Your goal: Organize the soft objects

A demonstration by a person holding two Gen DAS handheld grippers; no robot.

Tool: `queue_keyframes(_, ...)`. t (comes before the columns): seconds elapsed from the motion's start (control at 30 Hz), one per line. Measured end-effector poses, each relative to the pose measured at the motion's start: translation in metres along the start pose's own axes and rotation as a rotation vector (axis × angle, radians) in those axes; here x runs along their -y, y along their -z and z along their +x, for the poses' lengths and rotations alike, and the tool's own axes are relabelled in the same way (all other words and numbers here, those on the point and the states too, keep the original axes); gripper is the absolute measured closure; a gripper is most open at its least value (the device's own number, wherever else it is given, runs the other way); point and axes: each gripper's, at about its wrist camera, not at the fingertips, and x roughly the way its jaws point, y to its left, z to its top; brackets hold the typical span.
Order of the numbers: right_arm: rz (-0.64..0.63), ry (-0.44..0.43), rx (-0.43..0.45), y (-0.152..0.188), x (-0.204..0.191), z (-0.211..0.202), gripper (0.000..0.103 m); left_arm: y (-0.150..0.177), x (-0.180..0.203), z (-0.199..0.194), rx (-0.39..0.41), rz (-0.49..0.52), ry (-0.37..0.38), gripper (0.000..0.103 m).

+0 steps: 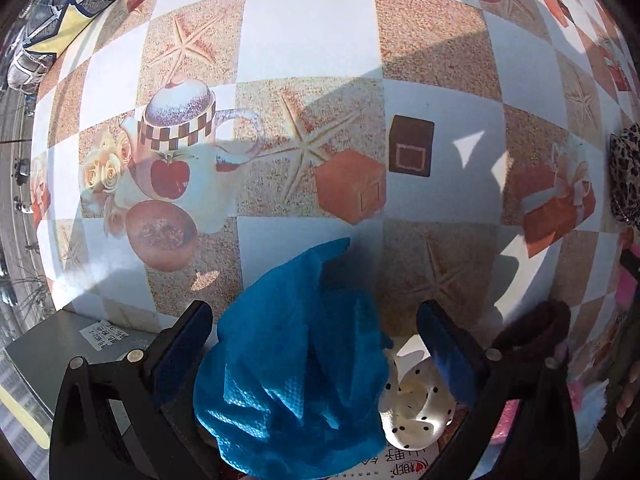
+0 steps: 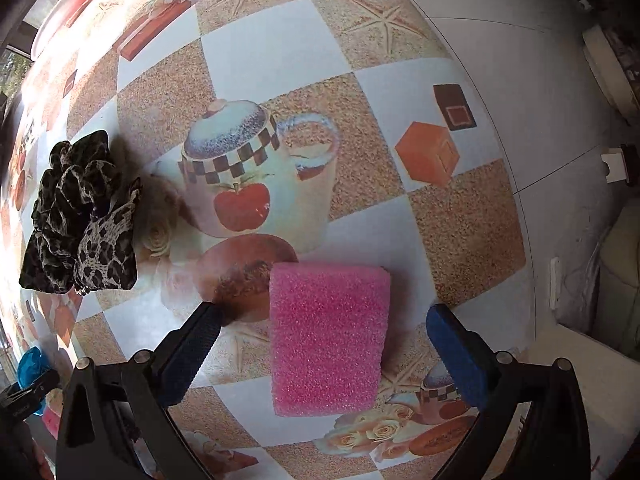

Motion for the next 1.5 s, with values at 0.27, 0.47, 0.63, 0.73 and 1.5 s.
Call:
queue_keyframes(0.27, -0.004, -0.007, -0.013, 0.000, 0.005, 0.002, 0.000, -0.002, 0.013, 0.014, -0.095, 0.027, 0.071, 0.002)
queue_keyframes(0.47, -0.040, 0.004, -0.027, 0.001, 0.002, 0.000, 0.013, 0.008, 0.026, -0.002, -0.006, 0.068, 0.071, 0.035)
queue_keyframes(0.63, -0.048, -0.045, 0.026, 0.010, 0.006, -0.015, 0.056, 0.014, 0.021, -0.026, 0.117, 0.063, 0.030, 0.068)
queue_keyframes(0.73, -0.015, -0.070, 0.035, 0.016, 0.017, -0.019, 0.056, 0.023, 0.014, -0.047, 0.210, 0.051, 0.012, 0.068)
queue_keyframes(1.5, 0.072, -0.226, 0.059, 0.121, 0.027, -0.088, 0.056, 0.089, -0.020, -0.138, 0.433, 0.055, 0.125, 0.068)
